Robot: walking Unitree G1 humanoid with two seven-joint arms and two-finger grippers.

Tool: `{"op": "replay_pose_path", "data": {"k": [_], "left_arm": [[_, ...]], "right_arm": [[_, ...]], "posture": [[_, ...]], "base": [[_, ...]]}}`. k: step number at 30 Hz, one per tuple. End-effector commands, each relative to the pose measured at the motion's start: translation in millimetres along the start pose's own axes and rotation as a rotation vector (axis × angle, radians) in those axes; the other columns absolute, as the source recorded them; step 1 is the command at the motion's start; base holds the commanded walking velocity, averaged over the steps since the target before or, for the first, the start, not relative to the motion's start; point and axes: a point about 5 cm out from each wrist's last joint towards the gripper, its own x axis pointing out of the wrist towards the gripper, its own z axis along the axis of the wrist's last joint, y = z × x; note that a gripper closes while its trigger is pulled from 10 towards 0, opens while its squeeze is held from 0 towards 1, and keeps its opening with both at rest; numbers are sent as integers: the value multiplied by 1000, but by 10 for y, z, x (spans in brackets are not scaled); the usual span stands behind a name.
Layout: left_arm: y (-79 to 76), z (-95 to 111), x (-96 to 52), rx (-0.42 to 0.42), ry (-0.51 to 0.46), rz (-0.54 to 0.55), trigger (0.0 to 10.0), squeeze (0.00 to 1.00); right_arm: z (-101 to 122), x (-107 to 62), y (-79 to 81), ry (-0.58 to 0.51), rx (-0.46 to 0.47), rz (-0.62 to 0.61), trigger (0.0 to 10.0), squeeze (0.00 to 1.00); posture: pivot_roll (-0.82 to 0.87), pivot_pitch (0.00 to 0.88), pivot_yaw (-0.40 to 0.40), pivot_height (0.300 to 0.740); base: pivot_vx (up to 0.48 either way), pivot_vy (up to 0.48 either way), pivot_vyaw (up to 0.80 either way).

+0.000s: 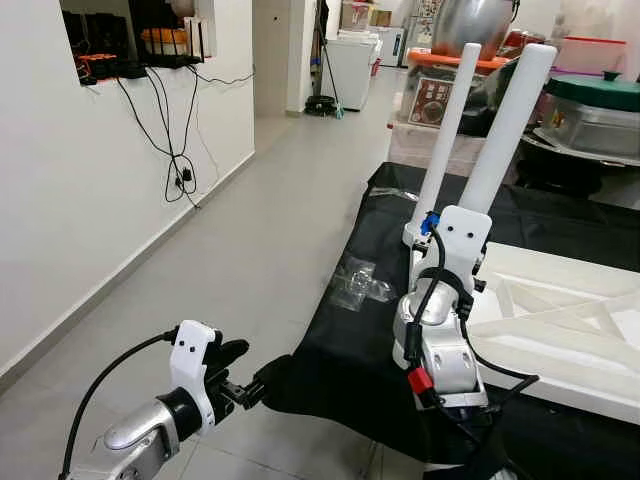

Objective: Building children table

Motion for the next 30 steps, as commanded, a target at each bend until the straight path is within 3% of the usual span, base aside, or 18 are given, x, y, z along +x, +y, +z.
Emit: {"op": "replay_pose_path", "data": {"k": [1,12,18,30], "left_arm": [[11,-16,6,11,9,-1,10000,0],[19,-20,11,12,12,-3,10000,0],[24,-22,16,12,12,-6,10000,0],[29,-23,20,13,13,-7,10000,0]], "right_arm": [[-585,2,-259,259,-93,-68,10000,0],[-533,23,-235,274,-57,-13,10000,0],[-396,69,-221,207,-68,24,10000,0],[-358,60,-228,195,-26,21,10000,0]], "posture": [[63,0,-62,740],[61,0,-59,740],[59,0,-57,740],[58,0,-54,740]], "base": [[0,0,0],[0,0,0],[0,0,0],[0,0,0]]}}
